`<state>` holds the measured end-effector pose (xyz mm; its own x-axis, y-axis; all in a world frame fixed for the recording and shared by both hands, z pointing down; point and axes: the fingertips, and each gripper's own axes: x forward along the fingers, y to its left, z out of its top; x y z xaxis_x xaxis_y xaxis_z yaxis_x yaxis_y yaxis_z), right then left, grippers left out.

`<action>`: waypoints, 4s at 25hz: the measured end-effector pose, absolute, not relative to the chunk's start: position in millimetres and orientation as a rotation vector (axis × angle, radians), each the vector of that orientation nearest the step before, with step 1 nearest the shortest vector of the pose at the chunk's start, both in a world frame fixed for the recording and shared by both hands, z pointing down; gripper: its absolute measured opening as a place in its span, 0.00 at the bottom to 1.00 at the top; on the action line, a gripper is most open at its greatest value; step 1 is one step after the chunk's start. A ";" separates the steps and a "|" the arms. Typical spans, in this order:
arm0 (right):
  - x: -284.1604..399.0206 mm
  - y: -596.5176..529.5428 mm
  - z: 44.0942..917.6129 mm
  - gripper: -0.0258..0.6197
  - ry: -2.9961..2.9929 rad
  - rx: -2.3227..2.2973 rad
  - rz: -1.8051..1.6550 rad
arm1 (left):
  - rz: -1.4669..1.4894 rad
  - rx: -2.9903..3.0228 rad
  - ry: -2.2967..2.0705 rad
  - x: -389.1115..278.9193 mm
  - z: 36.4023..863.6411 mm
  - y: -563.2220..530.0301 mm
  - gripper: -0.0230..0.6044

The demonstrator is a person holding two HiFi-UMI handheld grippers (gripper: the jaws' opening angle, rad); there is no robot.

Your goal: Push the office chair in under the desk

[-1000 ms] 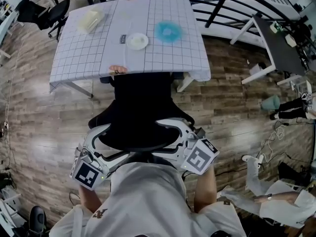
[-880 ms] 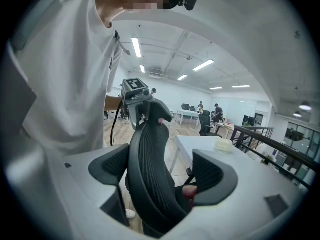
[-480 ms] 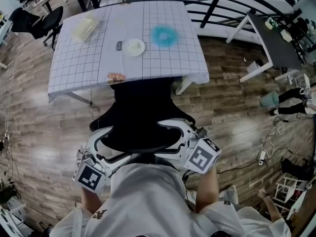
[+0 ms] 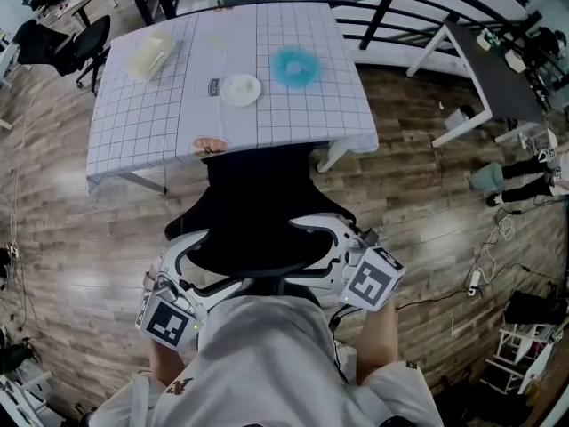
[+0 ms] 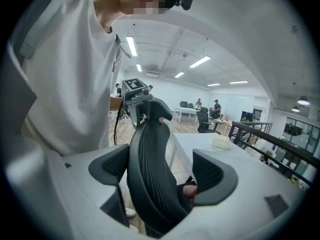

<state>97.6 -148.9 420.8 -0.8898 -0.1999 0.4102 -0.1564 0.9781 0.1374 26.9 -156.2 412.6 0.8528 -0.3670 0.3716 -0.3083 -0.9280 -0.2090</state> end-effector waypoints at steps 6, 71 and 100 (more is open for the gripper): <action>107.9 -163.2 421.5 0.66 -2.690 0.254 -0.150 | -0.614 -2.883 0.555 37.3 412.3 -170.3 0.69; 150.3 -295.5 421.9 0.67 -2.690 0.235 -0.178 | -0.607 -2.876 0.595 78.9 414.8 -300.7 0.70; 146.6 -328.1 420.4 0.67 -2.698 0.270 -0.182 | -0.639 -2.875 0.605 72.5 410.0 -340.1 0.72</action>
